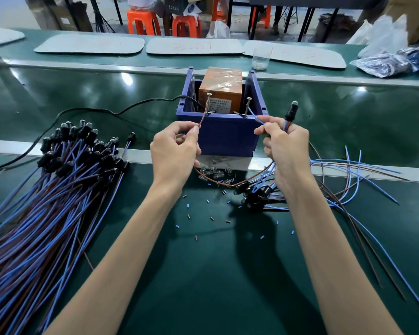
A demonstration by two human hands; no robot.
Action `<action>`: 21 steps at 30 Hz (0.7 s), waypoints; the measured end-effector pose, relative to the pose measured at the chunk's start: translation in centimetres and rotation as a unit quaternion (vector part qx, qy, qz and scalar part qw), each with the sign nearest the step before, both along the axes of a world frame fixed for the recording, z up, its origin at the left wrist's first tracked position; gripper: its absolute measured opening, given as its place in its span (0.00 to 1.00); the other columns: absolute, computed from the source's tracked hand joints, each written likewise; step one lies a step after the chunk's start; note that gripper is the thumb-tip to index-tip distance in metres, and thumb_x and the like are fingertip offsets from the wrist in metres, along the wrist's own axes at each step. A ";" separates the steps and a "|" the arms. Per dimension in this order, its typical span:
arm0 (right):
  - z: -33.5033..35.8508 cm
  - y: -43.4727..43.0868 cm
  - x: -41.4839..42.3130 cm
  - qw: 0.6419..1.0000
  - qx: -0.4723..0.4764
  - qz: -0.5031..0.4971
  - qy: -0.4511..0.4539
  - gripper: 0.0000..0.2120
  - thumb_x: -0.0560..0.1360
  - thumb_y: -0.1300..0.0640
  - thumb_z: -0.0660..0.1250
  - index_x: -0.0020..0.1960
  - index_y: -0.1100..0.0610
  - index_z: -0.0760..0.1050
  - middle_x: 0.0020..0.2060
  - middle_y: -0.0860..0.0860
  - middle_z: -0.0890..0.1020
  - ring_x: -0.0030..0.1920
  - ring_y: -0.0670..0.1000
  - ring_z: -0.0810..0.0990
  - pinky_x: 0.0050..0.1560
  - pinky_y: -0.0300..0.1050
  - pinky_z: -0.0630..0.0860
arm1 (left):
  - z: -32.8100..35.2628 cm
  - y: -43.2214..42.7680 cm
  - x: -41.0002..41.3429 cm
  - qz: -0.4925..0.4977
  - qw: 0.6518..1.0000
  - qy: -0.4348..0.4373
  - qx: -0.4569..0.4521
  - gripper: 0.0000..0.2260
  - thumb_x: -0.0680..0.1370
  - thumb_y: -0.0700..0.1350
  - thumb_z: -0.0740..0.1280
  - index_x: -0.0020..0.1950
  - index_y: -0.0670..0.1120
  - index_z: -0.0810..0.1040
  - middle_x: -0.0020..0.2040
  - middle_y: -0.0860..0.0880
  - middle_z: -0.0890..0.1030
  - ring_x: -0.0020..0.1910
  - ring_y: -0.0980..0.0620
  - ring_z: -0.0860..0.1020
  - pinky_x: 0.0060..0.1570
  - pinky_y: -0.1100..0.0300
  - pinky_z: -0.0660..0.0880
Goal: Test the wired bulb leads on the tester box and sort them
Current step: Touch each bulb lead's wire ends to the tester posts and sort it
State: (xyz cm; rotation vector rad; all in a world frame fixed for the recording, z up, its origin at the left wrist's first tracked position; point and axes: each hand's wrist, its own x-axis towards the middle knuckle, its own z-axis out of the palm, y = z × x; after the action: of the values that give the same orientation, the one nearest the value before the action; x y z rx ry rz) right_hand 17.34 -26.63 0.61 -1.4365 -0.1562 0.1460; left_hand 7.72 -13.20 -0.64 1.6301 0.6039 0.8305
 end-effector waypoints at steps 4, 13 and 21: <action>0.1 0.0 0.0 1.000 0.006 0.001 -0.001 0.14 0.76 0.68 0.59 0.42 0.56 0.81 0.28 0.46 0.79 0.22 0.41 0.61 0.23 0.32 0.59 | 0.1 -0.1 -0.1 0.001 1.000 0.002 0.006 0.06 0.78 0.41 0.66 0.43 0.49 0.81 0.23 0.56 0.73 0.22 0.58 0.70 0.23 0.68 0.69; 0.2 -0.1 -0.1 1.000 0.017 0.003 0.005 0.16 0.75 0.69 0.58 0.40 0.55 0.80 0.27 0.46 0.79 0.21 0.42 0.60 0.21 0.31 0.58 | 0.1 -0.3 0.0 0.018 0.999 0.010 0.027 0.09 0.77 0.41 0.66 0.39 0.53 0.80 0.25 0.53 0.73 0.20 0.55 0.67 0.27 0.62 0.69; 0.0 -0.2 0.1 1.000 0.018 -0.015 0.005 0.15 0.75 0.69 0.58 0.40 0.56 0.80 0.27 0.46 0.79 0.21 0.41 0.61 0.22 0.32 0.59 | -0.3 0.2 0.2 0.071 0.997 0.001 0.016 0.09 0.76 0.43 0.66 0.37 0.53 0.78 0.22 0.56 0.72 0.26 0.48 0.68 0.34 0.52 0.70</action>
State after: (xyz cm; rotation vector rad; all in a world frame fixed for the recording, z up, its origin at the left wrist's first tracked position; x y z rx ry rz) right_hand 17.46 -26.84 0.64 -1.4022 -0.1294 0.1255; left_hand 7.92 -13.00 -0.92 1.6310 0.7168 0.9475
